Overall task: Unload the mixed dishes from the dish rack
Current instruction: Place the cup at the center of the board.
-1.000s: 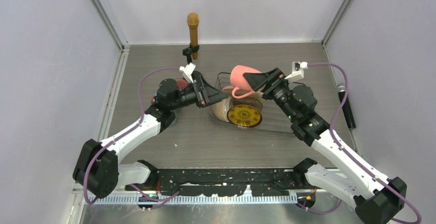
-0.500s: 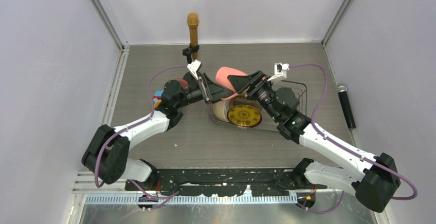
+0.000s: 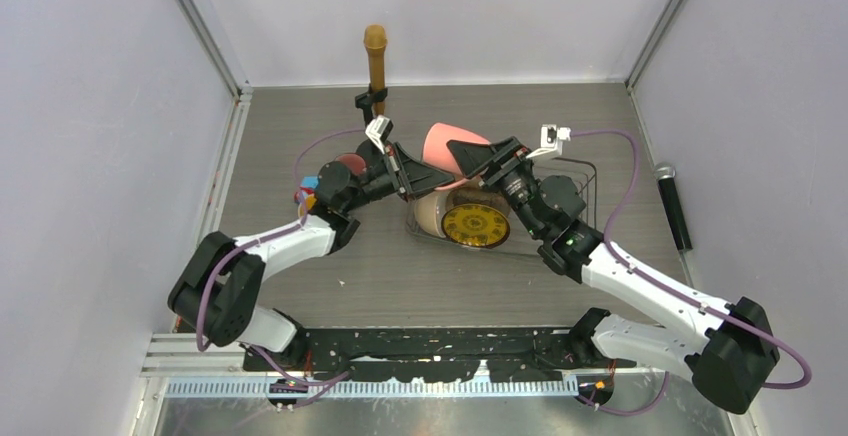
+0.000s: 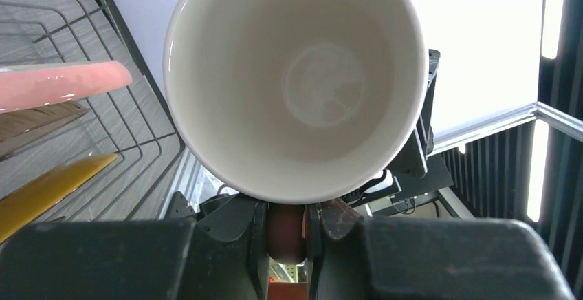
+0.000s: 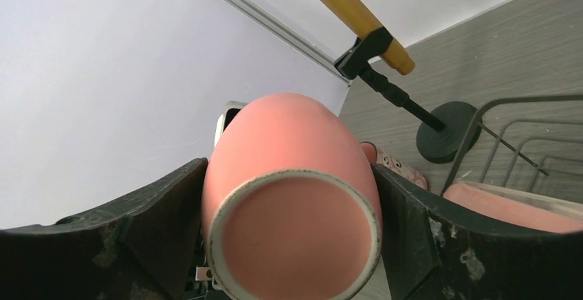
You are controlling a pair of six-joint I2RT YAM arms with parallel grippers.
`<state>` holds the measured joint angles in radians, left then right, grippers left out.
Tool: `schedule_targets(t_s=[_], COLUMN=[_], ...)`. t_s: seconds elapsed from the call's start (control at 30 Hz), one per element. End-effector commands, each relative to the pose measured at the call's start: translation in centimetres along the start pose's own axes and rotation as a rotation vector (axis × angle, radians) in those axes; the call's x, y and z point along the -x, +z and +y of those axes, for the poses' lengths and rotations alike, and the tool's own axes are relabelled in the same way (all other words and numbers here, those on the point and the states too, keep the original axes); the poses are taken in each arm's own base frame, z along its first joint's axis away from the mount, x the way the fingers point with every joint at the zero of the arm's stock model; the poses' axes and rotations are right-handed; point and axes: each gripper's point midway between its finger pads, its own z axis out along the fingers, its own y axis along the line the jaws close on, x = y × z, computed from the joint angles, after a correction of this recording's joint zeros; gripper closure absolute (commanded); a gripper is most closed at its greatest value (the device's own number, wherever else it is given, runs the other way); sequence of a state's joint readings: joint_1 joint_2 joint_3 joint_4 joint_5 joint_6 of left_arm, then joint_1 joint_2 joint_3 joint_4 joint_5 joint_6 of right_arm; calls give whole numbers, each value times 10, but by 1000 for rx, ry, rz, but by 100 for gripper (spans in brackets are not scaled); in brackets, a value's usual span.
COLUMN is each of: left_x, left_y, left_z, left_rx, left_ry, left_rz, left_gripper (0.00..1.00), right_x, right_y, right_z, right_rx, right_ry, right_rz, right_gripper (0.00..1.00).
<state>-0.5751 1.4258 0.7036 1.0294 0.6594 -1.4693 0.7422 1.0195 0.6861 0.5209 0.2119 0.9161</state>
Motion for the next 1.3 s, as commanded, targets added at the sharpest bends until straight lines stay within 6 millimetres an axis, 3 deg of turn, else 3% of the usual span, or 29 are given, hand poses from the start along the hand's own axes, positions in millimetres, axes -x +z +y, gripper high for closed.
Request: schedule_targets(t_s=[0.0, 0.23, 0.4, 0.63, 0.8, 0.9, 1.03, 1.13, 1.27], left_x=[4, 3, 3, 6, 9, 21, 47, 48, 41], left_y=[2, 3, 2, -8, -23, -56, -129, -174, -208], left_z=[-34, -47, -55, -56, -41, -20, 6, 21, 44], left_rx=[-159, -219, -195, -99, 97, 373, 770, 965, 1140], left_ry=[73, 92, 141, 235, 367, 473, 574, 584, 548], left_rz=[-22, 1, -1, -56, -84, -148, -322, -376, -376], left_gripper=[100, 100, 100, 100, 100, 100, 100, 100, 100], right_x=[10, 12, 26, 56, 66, 69, 76, 80, 85], right_y=[-8, -21, -38, -65, -76, -82, -88, -91, -93], right_z=[10, -25, -49, -55, -63, -68, -74, -77, -80], right_rx=[-2, -175, -299, -344, -401, -440, -478, -504, -526], right_ry=[8, -51, -83, -91, -128, -158, -193, -213, -246], right_rz=[-26, -28, -82, -203, -232, -232, -248, -264, -280], right_gripper=[5, 1, 1, 1, 1, 1, 1, 1, 1])
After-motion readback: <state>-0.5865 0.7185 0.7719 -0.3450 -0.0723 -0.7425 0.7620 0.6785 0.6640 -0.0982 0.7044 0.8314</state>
